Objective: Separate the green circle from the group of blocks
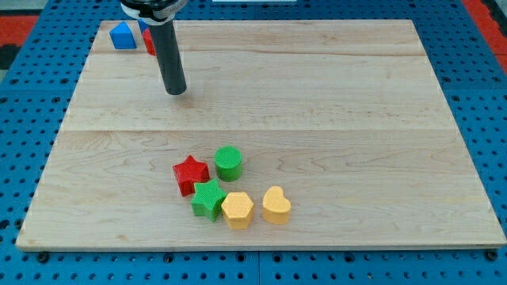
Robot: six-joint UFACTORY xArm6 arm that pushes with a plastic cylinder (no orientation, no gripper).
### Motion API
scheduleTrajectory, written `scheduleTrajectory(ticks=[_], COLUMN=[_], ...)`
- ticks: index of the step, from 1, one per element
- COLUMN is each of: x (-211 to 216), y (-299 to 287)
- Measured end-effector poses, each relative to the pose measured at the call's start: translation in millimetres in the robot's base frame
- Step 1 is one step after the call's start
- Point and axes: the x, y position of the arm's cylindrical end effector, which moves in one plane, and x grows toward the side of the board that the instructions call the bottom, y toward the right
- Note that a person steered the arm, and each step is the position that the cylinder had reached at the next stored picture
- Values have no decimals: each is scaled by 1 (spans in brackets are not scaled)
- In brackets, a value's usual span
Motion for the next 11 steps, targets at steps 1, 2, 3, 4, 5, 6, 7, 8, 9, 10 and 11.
scheduleTrajectory(ticks=[1,2,3,4,5,6,7,8,9,10,11], x=[0,-10,-9,54,101,125,240,240,187,123,122], y=[0,74,106,135,219,281,250,149,89,88,85])
